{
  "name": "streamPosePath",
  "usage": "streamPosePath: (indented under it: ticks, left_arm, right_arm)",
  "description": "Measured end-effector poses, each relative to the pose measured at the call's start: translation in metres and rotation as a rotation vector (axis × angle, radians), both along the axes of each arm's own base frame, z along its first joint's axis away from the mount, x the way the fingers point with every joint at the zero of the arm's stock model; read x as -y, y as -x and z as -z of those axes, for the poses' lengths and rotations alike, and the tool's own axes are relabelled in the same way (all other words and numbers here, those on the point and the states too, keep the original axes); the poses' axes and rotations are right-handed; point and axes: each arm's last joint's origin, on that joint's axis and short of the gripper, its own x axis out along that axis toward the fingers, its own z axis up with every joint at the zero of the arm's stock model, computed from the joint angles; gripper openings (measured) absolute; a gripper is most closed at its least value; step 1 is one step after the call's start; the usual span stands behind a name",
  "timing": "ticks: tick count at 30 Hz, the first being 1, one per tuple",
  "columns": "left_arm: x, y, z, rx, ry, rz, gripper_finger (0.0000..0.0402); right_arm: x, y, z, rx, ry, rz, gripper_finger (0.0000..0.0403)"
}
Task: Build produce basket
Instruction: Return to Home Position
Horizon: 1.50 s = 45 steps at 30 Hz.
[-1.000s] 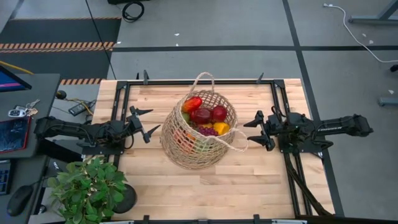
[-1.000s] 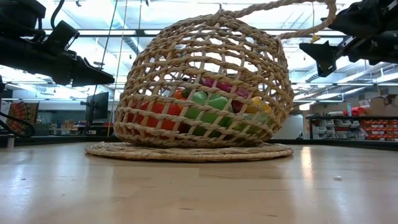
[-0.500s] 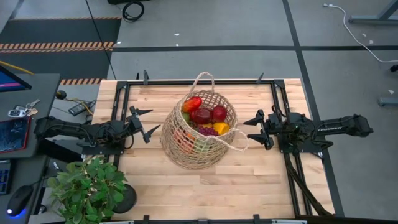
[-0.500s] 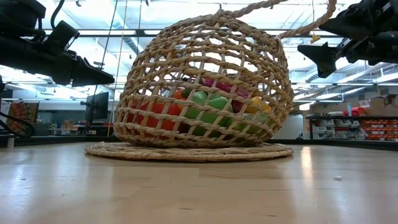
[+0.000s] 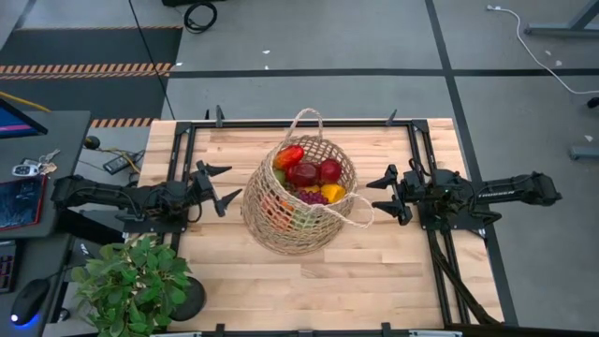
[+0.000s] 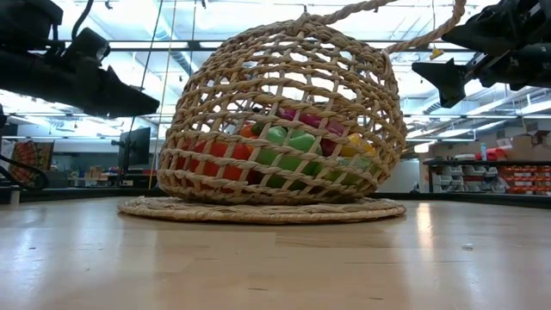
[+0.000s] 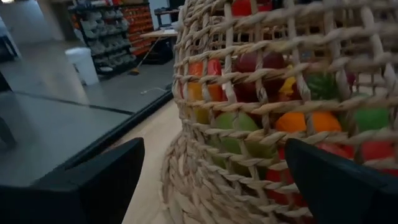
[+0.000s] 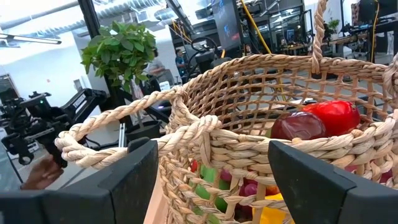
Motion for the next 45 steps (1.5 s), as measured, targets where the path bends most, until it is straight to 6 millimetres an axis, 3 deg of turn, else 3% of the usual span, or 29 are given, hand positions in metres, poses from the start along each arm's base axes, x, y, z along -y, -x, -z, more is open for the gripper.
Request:
streamPosePath:
  ticks: [8,45]
  left_arm:
    - [0.0000,0.0000,0.0003,0.139,0.255,-0.027,0.0394]
    - [0.0000,0.0001,0.0005,0.131,0.241,-0.027,0.0394]
  right_arm:
    - [0.0000,0.0000,0.0000,0.000,0.000,0.000,0.0306]
    - [0.0000,0.0000,-0.0001,0.000,0.000,0.000,0.0307]
